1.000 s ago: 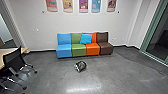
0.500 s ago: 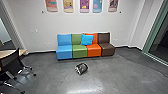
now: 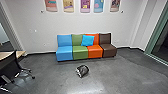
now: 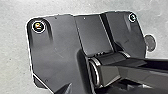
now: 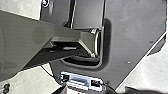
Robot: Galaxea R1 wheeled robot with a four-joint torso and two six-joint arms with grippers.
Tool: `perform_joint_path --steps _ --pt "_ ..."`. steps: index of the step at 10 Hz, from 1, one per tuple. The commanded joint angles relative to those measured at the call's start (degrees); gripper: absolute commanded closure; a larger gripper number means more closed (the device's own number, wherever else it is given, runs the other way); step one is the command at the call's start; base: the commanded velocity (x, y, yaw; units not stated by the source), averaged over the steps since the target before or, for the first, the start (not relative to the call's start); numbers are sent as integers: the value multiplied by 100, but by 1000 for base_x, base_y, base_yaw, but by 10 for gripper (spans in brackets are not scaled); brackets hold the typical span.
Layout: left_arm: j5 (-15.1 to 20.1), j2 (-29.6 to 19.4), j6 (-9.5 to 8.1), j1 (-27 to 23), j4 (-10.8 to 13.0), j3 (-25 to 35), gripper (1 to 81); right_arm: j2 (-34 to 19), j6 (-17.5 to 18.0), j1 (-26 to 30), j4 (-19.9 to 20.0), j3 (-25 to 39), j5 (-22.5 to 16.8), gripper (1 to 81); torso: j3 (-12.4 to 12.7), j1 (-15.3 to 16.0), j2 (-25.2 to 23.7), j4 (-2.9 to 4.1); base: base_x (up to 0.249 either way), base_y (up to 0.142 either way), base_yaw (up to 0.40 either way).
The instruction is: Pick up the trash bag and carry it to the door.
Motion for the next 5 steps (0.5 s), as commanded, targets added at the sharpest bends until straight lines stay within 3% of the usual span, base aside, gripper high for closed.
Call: perform_joint_path --steps 1,5 --pt "292 19 41 -240 -11 36 10 -8 -13 96 3 56 -353 10 0 0 -3 0 198 0 0" --pt "292 28 41 -240 -11 28 10 1 -4 97 3 47 -353 10 0 0 -3 0 198 0 0"
